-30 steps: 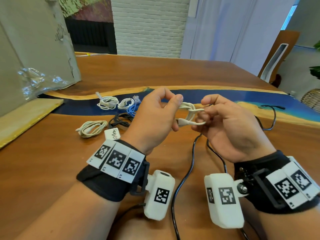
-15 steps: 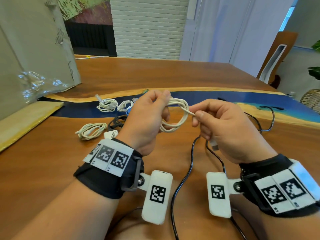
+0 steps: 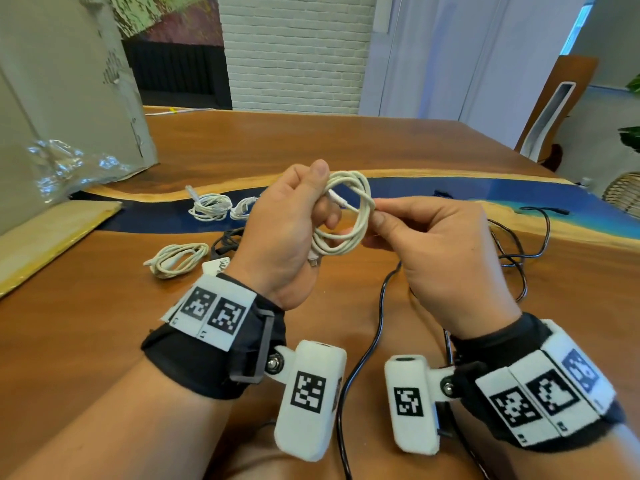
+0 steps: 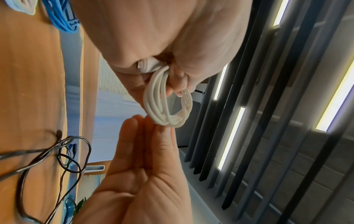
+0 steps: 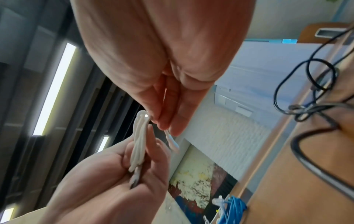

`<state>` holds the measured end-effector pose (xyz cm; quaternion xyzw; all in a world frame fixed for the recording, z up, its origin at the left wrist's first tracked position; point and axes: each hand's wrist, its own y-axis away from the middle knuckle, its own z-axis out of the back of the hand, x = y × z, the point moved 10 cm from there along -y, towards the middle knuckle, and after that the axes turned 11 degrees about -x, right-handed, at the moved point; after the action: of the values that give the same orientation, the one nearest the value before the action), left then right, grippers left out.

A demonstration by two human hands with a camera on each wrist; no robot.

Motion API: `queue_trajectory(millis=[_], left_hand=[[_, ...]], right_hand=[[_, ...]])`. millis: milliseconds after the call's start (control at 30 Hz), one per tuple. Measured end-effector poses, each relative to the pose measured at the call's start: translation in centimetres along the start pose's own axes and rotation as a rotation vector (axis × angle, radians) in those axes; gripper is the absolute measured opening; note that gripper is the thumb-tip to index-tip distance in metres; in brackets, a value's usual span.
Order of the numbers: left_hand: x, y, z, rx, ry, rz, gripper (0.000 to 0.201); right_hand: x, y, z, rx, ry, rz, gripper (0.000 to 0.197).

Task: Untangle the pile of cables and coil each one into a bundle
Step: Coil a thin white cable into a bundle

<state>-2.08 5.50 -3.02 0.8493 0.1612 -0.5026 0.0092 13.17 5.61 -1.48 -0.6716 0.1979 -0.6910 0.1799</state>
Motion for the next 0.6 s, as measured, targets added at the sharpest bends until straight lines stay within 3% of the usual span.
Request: queue_trajectory(millis=[200, 433, 600], left_hand=[[-1.0, 0.0, 0.3, -0.033, -0.105, -0.143, 0.028], [-2.3, 0.5, 0.0, -0.027, -0.281, -0.302, 0.023], [-2.3, 0.7, -0.6, 0.008, -0.381, -0.376, 0.022]], right_hand=[[-1.8, 0.8, -1.9, 0.117, -0.127, -0.181, 0.020], [-2.7, 1.5, -2.8, 0.126, -0.312, -0.354, 0.021], [-3.4, 1.1, -2.7, 0.086, -0.306, -0.361, 0.050]])
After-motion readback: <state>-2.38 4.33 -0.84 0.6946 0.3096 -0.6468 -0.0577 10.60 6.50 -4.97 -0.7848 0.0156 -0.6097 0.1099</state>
